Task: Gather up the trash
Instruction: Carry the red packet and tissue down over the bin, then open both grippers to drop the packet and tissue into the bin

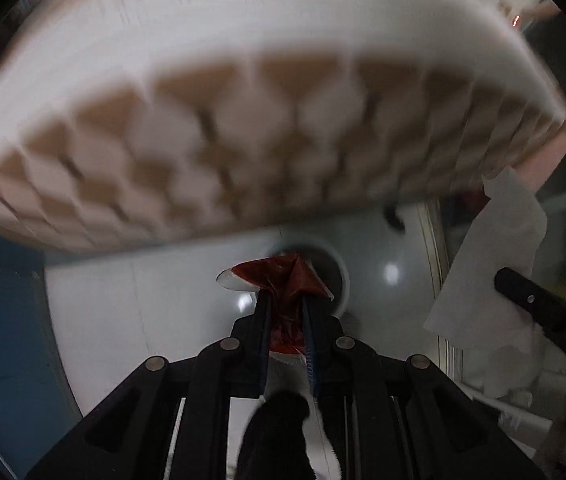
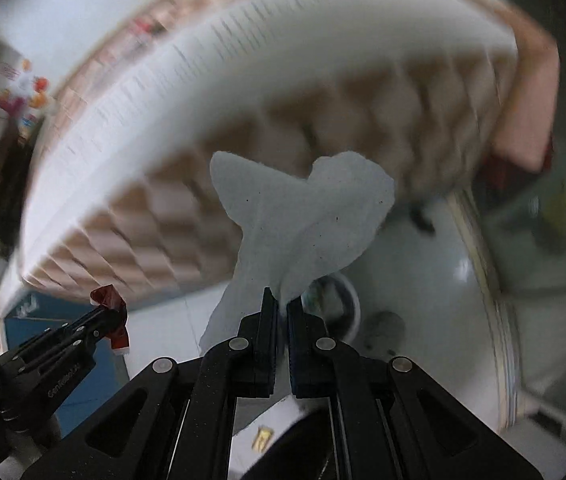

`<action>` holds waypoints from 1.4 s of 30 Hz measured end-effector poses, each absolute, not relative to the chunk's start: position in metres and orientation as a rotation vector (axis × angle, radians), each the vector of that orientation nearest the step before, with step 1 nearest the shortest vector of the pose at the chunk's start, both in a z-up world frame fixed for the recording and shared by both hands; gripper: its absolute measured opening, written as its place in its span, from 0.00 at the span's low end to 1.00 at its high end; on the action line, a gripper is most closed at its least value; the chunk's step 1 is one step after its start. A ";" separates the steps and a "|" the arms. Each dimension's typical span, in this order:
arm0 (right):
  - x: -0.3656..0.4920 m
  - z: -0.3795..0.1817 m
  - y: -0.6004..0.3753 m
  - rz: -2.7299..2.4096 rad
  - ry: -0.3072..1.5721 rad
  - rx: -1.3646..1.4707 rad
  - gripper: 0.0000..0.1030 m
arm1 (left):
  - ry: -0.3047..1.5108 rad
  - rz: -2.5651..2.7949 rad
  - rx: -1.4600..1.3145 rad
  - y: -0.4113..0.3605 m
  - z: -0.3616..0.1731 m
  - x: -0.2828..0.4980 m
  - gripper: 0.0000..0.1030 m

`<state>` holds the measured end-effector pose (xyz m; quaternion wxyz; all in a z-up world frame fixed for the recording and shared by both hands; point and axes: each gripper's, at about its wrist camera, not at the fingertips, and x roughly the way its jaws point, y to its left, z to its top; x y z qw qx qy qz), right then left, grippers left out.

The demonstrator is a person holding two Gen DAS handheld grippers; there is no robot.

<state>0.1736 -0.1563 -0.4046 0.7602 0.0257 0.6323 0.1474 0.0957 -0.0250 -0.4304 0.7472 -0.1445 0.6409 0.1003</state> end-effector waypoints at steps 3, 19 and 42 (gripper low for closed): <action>0.157 -0.478 -0.174 0.279 1.456 0.036 0.04 | 1.506 0.202 -0.388 -0.030 -0.510 0.093 0.11; 0.157 -0.871 -0.186 0.300 1.716 0.007 0.04 | 1.738 0.181 -0.747 -0.019 -0.859 0.113 0.11; 0.160 -0.883 -0.156 0.311 1.746 -0.186 0.78 | 1.627 0.340 -0.397 -0.001 -0.810 0.100 1.00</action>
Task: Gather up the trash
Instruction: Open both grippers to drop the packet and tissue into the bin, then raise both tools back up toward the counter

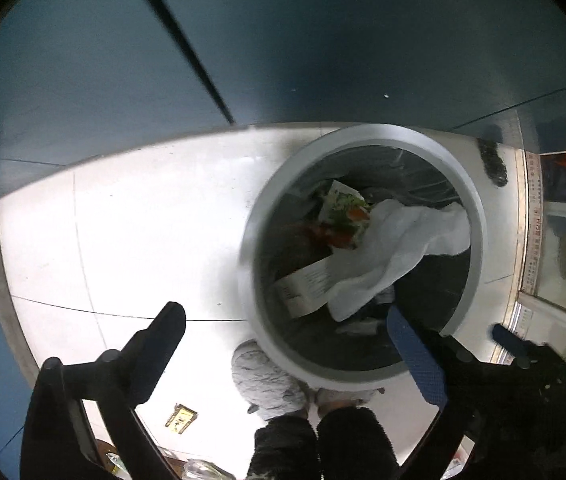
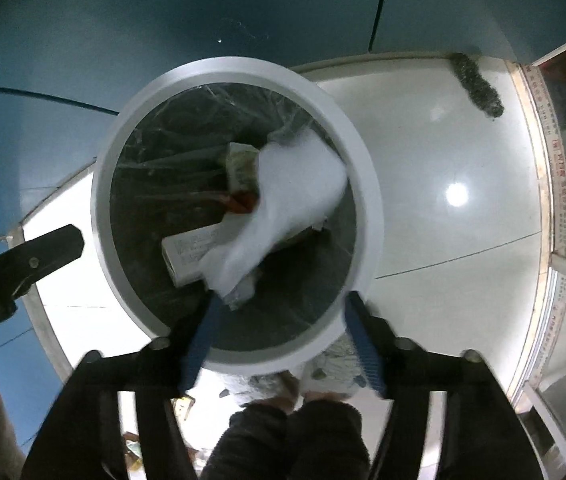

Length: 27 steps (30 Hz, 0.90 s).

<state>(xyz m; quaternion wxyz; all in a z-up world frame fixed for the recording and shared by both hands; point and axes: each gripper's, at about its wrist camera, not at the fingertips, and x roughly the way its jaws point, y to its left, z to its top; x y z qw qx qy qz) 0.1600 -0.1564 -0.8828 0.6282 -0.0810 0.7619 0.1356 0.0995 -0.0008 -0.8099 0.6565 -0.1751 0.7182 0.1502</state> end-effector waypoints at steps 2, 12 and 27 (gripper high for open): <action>0.158 -0.875 -0.158 0.305 1.725 -0.200 0.94 | 1.619 0.364 -0.379 0.001 -0.803 0.092 1.00; 0.145 -0.805 -0.163 0.273 1.619 -0.262 0.99 | 1.526 0.409 -0.287 -0.008 -0.726 0.065 1.00; 0.119 -0.549 -0.164 0.312 1.505 -0.264 0.99 | 1.422 0.393 -0.276 -0.041 -0.482 0.028 1.00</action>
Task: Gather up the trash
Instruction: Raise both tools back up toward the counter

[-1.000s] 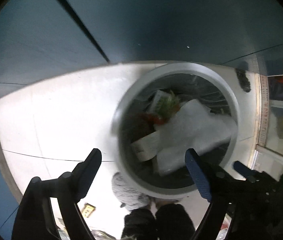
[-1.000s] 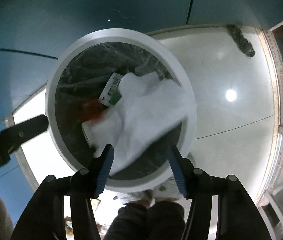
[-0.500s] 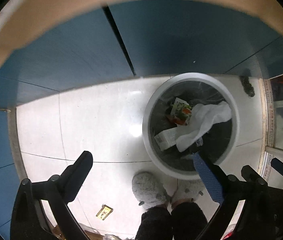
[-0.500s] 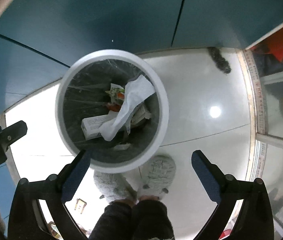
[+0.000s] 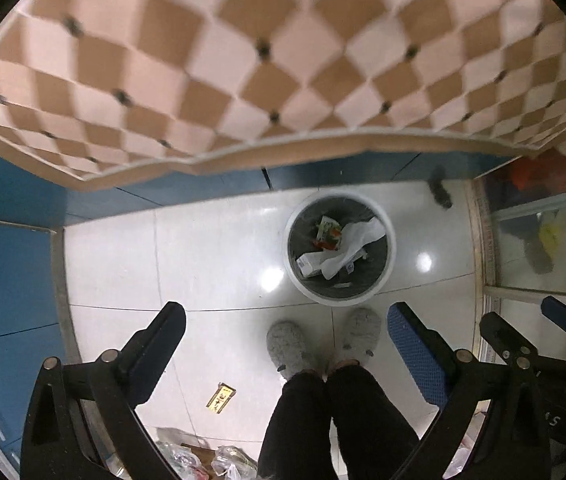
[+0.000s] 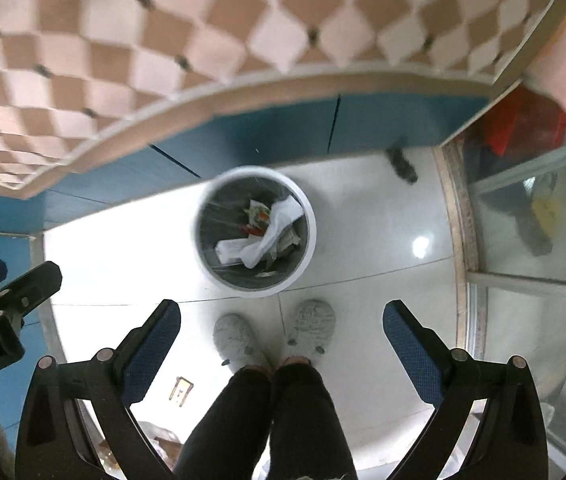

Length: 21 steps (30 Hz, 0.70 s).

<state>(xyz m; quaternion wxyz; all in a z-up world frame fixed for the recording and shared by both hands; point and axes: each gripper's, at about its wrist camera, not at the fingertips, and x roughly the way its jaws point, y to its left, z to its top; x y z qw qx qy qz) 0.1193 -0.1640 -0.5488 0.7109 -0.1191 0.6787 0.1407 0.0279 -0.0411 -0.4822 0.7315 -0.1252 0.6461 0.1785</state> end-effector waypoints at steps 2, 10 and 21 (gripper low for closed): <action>0.117 -0.509 -0.164 0.322 1.488 -0.263 0.99 | 1.409 0.406 -0.285 -0.044 -0.451 0.022 1.00; 0.108 -0.391 -0.178 0.377 1.478 -0.212 0.99 | 1.397 0.446 -0.332 -0.053 -0.362 0.006 1.00; 0.208 -0.287 -0.133 0.472 1.354 0.008 1.00 | 1.135 0.582 -0.341 0.014 -0.259 0.102 1.00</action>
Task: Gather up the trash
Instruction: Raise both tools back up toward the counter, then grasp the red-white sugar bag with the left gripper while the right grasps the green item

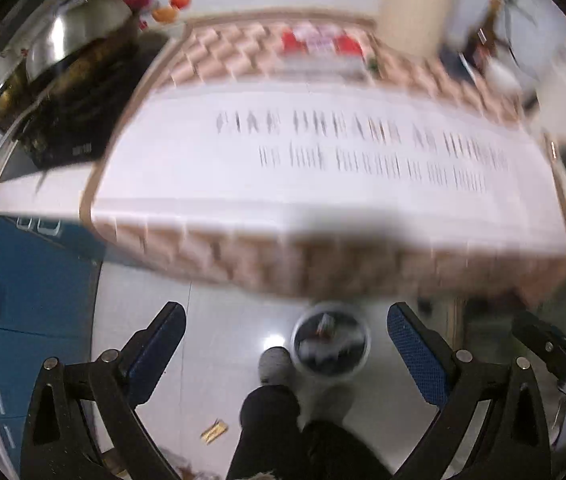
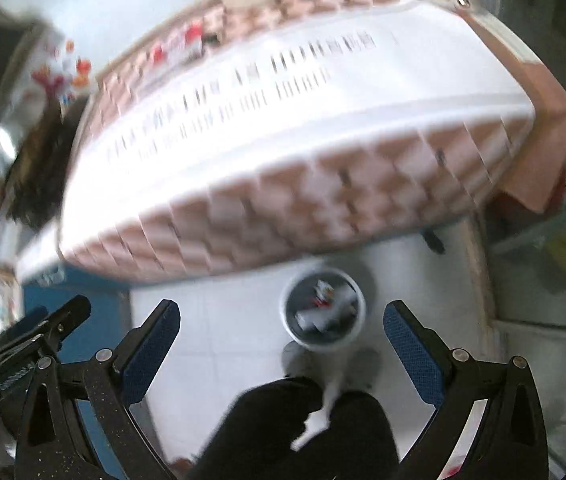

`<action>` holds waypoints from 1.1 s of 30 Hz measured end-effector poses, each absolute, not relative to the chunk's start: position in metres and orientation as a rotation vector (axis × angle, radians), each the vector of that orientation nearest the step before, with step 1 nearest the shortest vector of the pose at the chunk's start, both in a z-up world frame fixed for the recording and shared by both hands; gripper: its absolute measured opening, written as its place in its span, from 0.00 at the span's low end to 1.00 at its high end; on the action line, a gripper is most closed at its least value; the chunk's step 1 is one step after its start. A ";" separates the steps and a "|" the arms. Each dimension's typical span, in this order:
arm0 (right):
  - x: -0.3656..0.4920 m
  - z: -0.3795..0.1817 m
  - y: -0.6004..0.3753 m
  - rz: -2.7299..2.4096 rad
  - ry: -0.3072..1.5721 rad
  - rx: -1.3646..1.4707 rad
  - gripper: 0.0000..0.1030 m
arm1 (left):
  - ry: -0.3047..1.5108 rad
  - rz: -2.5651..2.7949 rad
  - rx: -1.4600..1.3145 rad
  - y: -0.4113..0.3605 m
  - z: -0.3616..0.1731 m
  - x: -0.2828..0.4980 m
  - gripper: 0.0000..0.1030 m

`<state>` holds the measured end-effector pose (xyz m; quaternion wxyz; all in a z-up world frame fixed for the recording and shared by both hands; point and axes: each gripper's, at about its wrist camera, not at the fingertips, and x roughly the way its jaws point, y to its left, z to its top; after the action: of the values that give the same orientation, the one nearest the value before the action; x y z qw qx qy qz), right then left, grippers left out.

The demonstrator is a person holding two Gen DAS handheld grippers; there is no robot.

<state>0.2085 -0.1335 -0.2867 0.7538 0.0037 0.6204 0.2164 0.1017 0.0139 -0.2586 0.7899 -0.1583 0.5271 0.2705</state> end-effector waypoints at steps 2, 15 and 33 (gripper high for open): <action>0.244 -0.273 -0.114 0.486 1.329 0.054 1.00 | 1.117 0.587 -0.364 0.040 -0.249 0.139 1.00; 0.484 -0.305 0.058 0.471 1.283 0.224 0.56 | 1.242 0.472 -0.430 0.232 -0.309 0.384 0.99; 0.563 -0.386 0.161 0.425 1.331 0.105 0.22 | 1.268 0.350 -0.220 0.216 -0.355 0.462 0.08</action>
<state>0.5634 0.1614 -0.3858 0.7645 0.0484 0.6124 0.1955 0.4622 0.2160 -0.3554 0.7857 -0.1022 0.5882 0.1623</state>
